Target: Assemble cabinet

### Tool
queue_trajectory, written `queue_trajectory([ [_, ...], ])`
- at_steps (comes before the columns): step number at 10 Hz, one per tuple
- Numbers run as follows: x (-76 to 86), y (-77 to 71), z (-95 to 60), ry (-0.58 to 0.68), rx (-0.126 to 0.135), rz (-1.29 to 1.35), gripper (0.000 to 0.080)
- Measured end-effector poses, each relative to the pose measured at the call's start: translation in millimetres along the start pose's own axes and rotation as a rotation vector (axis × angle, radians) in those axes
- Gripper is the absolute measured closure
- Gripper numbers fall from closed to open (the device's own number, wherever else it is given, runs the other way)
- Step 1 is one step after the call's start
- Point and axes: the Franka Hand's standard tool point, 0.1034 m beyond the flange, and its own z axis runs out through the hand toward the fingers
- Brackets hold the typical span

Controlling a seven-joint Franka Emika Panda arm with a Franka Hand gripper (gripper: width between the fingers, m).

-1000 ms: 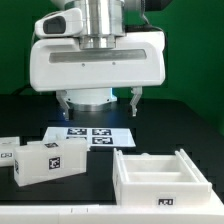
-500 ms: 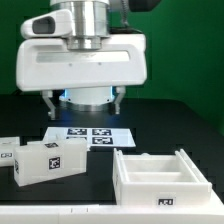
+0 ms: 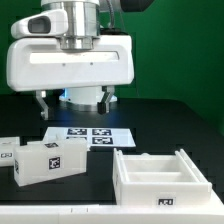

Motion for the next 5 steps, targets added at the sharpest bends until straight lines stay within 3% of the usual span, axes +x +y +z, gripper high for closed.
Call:
queue_trajectory([
  [2,-32.7,15.2,9.3,-0.066,0.053,-0.148,0.0003],
  [3,-49.7,22.3,13.9,-0.106,0.059,-0.229,0.0003],
  [5,-69.2,18.5,21.4,-0.124,0.053,-0.329,0.0003],
])
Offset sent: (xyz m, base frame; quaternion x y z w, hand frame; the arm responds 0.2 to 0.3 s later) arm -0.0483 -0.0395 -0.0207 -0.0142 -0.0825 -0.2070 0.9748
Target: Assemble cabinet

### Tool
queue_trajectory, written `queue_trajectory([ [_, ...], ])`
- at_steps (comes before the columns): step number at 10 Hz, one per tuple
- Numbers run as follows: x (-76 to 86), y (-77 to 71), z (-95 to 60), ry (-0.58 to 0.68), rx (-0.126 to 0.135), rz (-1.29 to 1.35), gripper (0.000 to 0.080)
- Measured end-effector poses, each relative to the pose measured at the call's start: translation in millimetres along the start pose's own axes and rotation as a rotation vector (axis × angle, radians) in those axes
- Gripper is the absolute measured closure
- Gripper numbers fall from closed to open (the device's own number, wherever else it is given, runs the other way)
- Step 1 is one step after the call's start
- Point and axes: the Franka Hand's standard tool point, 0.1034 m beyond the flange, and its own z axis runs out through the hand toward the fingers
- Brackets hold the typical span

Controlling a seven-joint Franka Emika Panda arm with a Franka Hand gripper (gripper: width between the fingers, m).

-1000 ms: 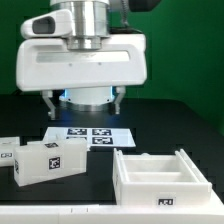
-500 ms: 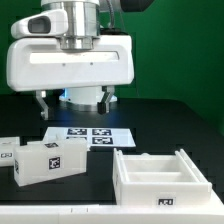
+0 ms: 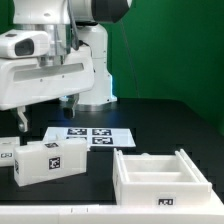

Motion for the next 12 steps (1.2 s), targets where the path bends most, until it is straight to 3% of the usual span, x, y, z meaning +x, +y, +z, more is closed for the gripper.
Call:
queue_trajectory([
  [4,-6.2,1.4,2.6,-0.01,0.005,-0.173,0.0003],
  [7,-65.1,1.1,23.5,-0.035,0.051,-0.477,0.0003],
  [11,-77.4,7.8,25.6,-0.045,0.059,-0.73,0.0003],
  [12,-88.0,11.3,29.7,-0.045,0.062,-0.889,0.0003],
])
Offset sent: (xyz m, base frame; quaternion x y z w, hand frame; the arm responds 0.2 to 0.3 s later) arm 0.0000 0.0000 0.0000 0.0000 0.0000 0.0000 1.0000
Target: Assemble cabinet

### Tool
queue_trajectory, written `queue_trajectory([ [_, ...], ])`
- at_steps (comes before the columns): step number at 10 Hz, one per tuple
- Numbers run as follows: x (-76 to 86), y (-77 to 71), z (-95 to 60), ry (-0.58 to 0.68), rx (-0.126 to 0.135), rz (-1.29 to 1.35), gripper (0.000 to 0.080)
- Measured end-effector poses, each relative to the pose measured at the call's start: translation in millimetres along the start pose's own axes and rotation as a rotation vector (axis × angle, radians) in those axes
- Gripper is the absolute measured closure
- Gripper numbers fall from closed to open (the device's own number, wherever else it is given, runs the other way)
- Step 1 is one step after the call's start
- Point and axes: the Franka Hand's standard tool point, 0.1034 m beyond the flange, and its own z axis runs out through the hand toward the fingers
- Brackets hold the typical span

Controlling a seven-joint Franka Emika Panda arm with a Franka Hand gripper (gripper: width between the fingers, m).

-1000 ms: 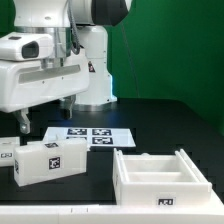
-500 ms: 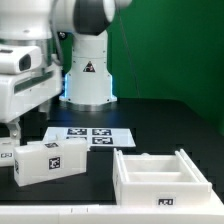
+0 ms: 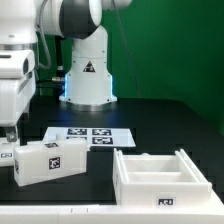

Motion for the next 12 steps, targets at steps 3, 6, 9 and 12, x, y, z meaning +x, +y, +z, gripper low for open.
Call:
queue_trajectory([
  [3,-15.0,-19.6,22.3,0.018,0.032,-0.175,0.0003],
  [6,-17.7,-27.2,34.4,0.03,0.063,-0.105,0.0003],
  [9,-18.3,-27.7,34.6,0.028,0.063,-0.082,0.0127],
  [12,-18.8,-28.2,34.8,0.027,0.064,-0.009,0.058],
])
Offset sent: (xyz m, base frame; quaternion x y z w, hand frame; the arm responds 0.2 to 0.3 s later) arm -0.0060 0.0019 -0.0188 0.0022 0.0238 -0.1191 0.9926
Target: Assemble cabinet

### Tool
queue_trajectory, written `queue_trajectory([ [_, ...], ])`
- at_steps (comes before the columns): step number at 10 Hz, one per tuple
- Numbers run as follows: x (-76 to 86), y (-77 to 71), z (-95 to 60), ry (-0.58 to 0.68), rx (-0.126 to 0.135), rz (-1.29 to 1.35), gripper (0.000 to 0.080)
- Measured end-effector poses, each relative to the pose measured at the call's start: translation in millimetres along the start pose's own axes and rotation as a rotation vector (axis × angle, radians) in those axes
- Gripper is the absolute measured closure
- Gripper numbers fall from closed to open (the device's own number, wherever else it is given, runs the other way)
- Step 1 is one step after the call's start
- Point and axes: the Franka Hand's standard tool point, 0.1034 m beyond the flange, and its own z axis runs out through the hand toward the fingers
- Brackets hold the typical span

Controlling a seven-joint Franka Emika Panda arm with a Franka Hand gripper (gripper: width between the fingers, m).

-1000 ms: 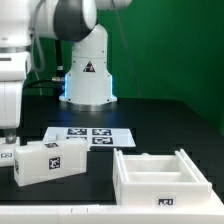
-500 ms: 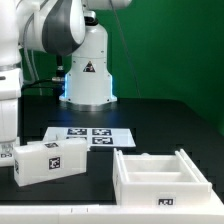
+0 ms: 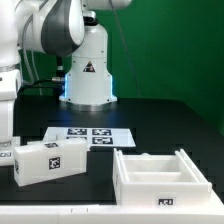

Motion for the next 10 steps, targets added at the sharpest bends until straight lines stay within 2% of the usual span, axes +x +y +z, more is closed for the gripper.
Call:
queue_trajectory([
  [1,-1.9,-1.3,-1.2,0.002,-0.003,0.08,0.058],
  [2,-9.6,-7.2,-8.8,0.015,-0.024,0.201,0.0738],
  [4,-12.6,-9.6,-28.9,0.018,-0.055,0.478,0.0738],
  [5,-3.4,-7.5,-40.1,0.022,-0.071,0.638,0.0738],
  [6,13.2,-6.3,-51.6,0.03,-0.089,0.768,0.0738],
  [7,34.1,-1.6,-60.0,0.045,-0.094,0.966,0.0738],
  [8,59.6,10.3,-68.6,0.059,-0.105,1.135,0.0738],
  [9,91.1,30.7,-78.8,0.076,-0.122,1.305,0.0738],
  [10,104.8,41.7,-82.1,0.087,-0.129,1.368,0.0738],
])
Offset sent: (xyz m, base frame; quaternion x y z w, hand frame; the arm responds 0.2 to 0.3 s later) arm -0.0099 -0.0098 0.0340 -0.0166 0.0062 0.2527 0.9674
